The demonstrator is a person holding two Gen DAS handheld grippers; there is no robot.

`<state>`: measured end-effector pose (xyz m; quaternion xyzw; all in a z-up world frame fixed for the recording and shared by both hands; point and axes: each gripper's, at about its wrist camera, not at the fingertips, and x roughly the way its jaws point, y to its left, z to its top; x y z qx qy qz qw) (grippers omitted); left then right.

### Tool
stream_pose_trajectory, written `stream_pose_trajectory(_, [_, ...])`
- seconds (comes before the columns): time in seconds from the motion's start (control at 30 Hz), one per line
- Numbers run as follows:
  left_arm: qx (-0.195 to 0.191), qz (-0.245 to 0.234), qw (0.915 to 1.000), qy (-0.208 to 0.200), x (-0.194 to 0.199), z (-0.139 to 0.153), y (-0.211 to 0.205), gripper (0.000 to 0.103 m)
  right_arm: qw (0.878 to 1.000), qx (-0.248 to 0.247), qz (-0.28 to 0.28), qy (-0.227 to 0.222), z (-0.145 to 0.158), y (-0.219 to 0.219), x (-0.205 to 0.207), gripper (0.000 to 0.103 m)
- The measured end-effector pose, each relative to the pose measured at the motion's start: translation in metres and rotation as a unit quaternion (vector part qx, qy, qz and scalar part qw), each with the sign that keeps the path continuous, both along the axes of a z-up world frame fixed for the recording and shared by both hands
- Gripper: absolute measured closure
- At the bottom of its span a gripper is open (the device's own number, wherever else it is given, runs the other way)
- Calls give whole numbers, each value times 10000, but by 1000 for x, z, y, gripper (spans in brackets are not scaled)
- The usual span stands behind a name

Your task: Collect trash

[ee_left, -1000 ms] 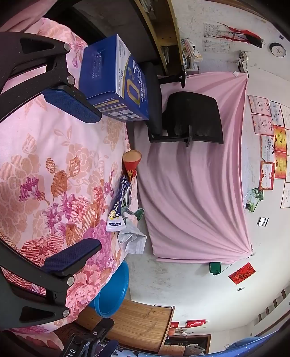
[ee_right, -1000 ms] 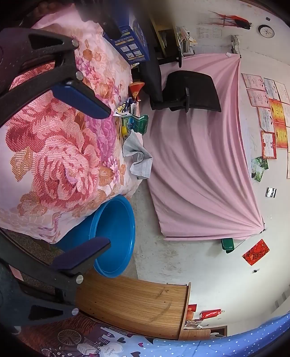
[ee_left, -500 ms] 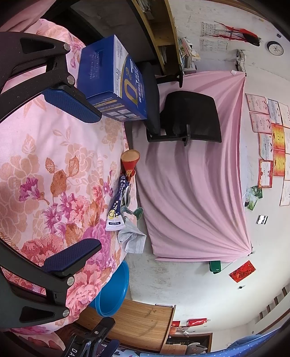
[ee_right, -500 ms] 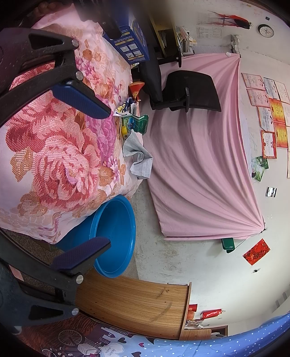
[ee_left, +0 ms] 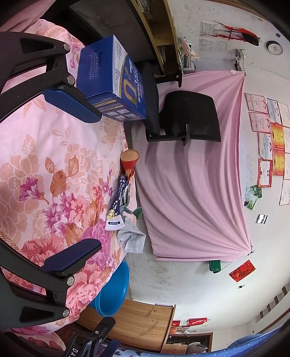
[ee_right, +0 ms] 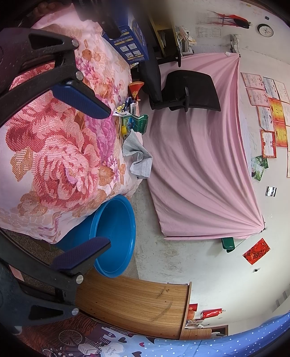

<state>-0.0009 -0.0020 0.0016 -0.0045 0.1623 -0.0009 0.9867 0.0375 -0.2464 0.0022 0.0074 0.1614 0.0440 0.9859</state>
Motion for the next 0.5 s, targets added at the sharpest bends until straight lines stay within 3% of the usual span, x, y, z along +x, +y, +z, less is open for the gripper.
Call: stream_pose_trajectory(0.5, [6,-12,10000,-6,1,0,0,2,10000,0,6,8,0,0,0,0])
